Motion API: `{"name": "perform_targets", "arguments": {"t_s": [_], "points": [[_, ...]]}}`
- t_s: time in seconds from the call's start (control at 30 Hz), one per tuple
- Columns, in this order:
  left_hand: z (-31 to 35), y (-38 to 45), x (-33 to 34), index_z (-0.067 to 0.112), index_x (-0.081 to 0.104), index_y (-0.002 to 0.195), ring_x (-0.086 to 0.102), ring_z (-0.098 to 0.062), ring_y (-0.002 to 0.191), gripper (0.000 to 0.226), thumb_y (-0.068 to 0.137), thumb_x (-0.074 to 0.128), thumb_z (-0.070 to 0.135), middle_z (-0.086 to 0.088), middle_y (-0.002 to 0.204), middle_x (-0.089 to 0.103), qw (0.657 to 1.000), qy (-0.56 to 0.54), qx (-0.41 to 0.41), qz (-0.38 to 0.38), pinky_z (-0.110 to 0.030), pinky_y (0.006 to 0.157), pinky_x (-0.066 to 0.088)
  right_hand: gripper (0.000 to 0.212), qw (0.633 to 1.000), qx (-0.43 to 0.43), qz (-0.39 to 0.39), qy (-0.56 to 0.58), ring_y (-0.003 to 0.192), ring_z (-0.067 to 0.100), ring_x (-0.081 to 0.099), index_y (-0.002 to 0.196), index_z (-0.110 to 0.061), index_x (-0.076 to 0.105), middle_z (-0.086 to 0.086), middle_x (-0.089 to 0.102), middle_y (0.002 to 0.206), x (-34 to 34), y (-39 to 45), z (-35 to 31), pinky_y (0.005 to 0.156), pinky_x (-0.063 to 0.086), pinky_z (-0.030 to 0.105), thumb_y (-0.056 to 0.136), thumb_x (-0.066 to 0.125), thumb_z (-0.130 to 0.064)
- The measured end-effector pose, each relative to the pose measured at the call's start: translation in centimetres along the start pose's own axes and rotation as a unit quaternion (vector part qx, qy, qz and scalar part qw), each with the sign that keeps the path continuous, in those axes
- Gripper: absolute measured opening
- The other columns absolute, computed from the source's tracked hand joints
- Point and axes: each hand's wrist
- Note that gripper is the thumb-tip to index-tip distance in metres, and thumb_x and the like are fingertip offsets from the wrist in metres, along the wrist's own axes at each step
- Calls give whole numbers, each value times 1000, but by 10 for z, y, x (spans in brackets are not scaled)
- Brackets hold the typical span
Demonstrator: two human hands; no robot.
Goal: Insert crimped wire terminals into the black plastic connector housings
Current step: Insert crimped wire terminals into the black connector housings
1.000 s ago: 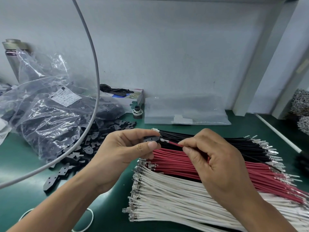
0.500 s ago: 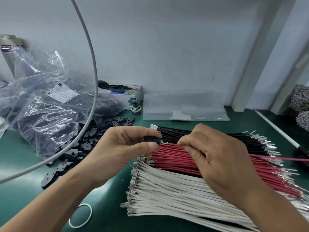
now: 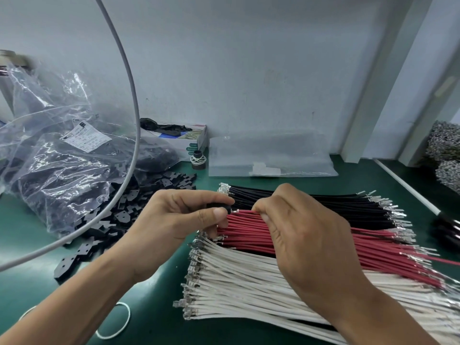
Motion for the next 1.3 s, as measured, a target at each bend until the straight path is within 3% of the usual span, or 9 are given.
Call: {"name": "perform_targets", "arguments": {"t_s": [0.2,0.3,0.43,0.5,0.83,1.03,1.1,1.2,1.3], "points": [[2,-2,0,6,81,101,66,-19,68,28,76,78,17,-21,81,74,1000,6,10,-26,-21,68,55,21,973,91,-30,208,88,3,60,102,-33,65,-20,58,94,11,-3,0,72,52,33,103,44,-33],[1,-1,0,12,81,105,68,-20,72,25,81,74,18,-20,83,75,998,50,31,-22,-23,70,57,18,982,70,-35,171,82,4,58,100,-34,65,-20,56,90,8,-2,1,66,51,34,99,46,-35],[-2,0,-1,25,81,111,71,-30,84,30,81,83,26,-9,93,76,977,181,115,2,-41,79,60,16,975,92,-40,200,82,6,60,89,-37,64,-19,59,86,5,0,5,65,49,30,97,53,-45],[-3,-1,-1,29,82,103,71,-22,74,25,78,85,29,-3,86,77,969,208,135,-4,-36,71,60,17,975,89,-37,202,80,7,59,85,-35,66,-18,59,81,5,-1,5,64,49,31,96,56,-43],[-5,-1,-1,18,84,94,64,-11,56,15,80,81,20,-6,70,75,988,119,90,-49,-19,58,54,18,976,67,-25,207,73,7,57,83,-28,67,-18,55,78,10,-3,-1,61,48,29,96,56,-36],[-5,3,-4,21,84,90,64,-14,56,18,73,82,28,-8,71,75,986,139,90,17,-23,58,54,11,998,17,30,50,80,7,51,87,-28,71,-16,55,85,-10,2,7,62,44,25,91,65,-37],[-4,4,-7,22,83,89,63,-14,54,19,71,83,30,-7,68,75,984,141,92,53,-21,56,54,10,998,-4,-12,61,81,6,50,85,-32,69,-17,53,86,-12,1,2,64,45,24,87,66,-41],[-6,4,-6,19,84,88,62,-15,53,22,68,84,28,-10,69,75,988,119,80,65,-21,55,54,30,981,33,-165,92,88,-2,50,93,-38,69,-24,57,89,-3,-3,-7,70,42,22,87,54,-63],[-8,5,-5,19,84,89,62,-16,54,22,68,85,26,-11,71,75,987,124,77,64,-23,57,55,22,972,56,-192,124,96,-7,48,97,-41,69,-26,57,94,4,-5,-7,71,32,12,90,58,-59]]}}
Point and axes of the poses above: each hand's wrist, its own y-axis towards the middle knuckle, its own x-axis out of the palm, z = x × y
